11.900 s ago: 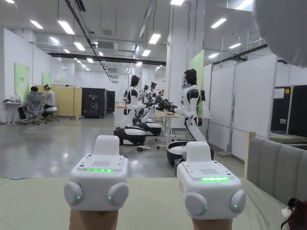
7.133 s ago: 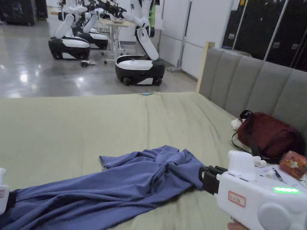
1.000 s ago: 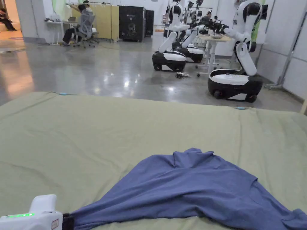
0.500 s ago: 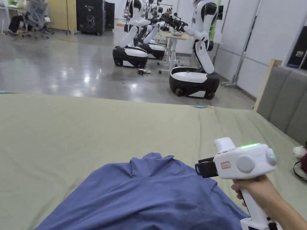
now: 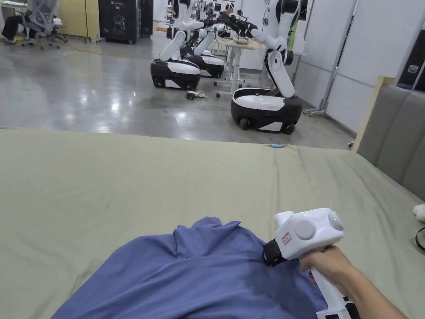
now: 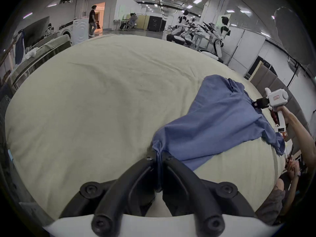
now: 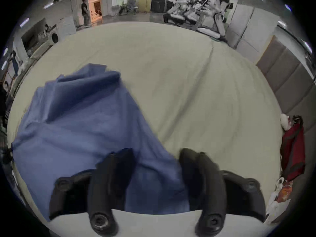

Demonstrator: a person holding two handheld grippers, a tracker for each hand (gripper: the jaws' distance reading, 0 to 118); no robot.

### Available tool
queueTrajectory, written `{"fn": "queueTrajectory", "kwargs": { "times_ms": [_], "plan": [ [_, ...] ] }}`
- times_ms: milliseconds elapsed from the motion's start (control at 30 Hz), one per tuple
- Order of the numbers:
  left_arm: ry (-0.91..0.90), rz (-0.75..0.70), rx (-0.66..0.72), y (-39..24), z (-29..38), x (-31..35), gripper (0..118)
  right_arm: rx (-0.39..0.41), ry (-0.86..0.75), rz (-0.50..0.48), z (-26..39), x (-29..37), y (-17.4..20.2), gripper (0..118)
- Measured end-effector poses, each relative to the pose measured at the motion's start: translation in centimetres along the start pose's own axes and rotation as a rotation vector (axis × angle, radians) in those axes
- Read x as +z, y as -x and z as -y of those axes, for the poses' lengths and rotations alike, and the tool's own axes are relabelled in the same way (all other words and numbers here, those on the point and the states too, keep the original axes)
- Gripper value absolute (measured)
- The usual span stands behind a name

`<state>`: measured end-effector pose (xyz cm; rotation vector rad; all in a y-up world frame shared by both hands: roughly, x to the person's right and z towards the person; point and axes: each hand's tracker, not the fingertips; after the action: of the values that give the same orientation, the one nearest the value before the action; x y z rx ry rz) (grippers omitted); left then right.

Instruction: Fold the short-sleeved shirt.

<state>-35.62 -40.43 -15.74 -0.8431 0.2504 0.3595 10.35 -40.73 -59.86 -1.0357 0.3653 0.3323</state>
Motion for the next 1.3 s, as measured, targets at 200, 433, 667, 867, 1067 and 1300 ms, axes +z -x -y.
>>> {"fn": "queueTrajectory", "kwargs": {
  "times_ms": [200, 433, 667, 867, 1067, 1300],
  "plan": [
    [0.005, -0.011, -0.031, -0.4, -0.3, -0.1, 3, 0.196, 0.030, 0.124, -0.9, 0.4, 2.9, 5],
    [-0.097, 0.012, 0.005, 0.2, -1.7, 0.8, 3, 0.021, -0.191, 0.093, 1.0, 4.5, 1.8, 5],
    [-0.317, 0.135, 0.052, -2.9, -10.0, 4.3, 3, -0.099, -0.694, 0.020, 4.7, 16.5, 1.8, 5],
    [-0.493, 0.227, 0.016, -8.2, -18.2, 9.3, 3, -0.064, -1.003, 0.124, 4.3, 26.3, 1.9, 5],
    [-0.578, 0.240, -0.028, -12.8, -28.0, 13.6, 3, -0.140, -1.085, 0.188, -0.7, 35.2, -0.3, 5],
    [-0.718, 0.189, -0.037, -15.7, -40.4, 18.2, 3, -0.207, -1.173, 0.287, -7.9, 43.8, -2.0, 5]
  ]
}}
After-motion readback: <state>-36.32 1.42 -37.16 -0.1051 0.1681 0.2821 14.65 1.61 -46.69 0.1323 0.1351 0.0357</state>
